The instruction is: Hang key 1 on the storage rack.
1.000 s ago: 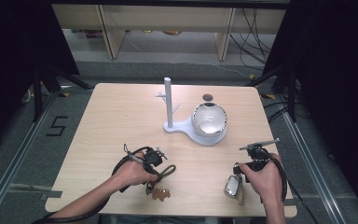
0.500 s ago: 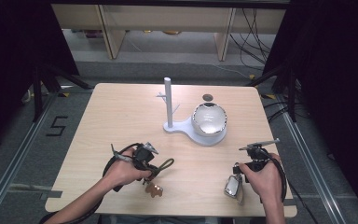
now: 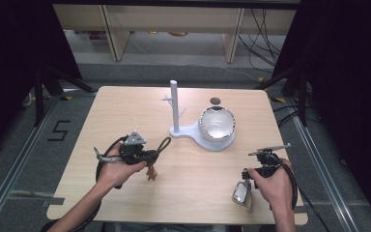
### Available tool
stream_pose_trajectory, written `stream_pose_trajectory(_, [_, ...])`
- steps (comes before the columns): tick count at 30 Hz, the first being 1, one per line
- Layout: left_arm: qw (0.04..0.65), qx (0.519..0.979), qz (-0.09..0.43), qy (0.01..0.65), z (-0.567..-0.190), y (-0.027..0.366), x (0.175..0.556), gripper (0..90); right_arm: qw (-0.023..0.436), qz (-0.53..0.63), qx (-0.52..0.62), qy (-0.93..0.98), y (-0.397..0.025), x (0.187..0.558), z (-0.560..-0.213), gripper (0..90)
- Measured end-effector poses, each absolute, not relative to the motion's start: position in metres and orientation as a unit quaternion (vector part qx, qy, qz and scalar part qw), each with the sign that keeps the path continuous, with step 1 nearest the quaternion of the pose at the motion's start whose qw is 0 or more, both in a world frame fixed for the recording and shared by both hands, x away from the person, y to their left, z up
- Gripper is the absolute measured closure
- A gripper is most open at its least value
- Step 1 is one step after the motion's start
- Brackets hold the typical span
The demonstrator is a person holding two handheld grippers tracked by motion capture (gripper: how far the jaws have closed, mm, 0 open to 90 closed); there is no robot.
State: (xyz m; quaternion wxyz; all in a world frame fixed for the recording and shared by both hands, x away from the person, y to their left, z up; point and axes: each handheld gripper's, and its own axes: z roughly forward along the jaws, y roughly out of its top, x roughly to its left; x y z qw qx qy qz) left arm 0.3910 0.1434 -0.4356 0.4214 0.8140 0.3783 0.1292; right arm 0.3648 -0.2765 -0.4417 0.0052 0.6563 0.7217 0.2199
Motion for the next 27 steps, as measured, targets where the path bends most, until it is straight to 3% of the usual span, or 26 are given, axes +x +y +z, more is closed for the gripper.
stream_pose_trajectory(19, [0.476, 0.737, 0.239, 0.417, -0.419, 0.152, 0.418, 79.2, 0.010, 0.224, 0.655, 0.722, -0.276, 0.365, -0.442, 61.5])
stream_pose_trajectory(27, [0.486, 0.715, 0.263, 0.429, -0.411, 0.153, 0.427, 79.2, 0.012, 0.232, 0.664, 0.710, -0.273, 0.365, -0.442, 61.6])
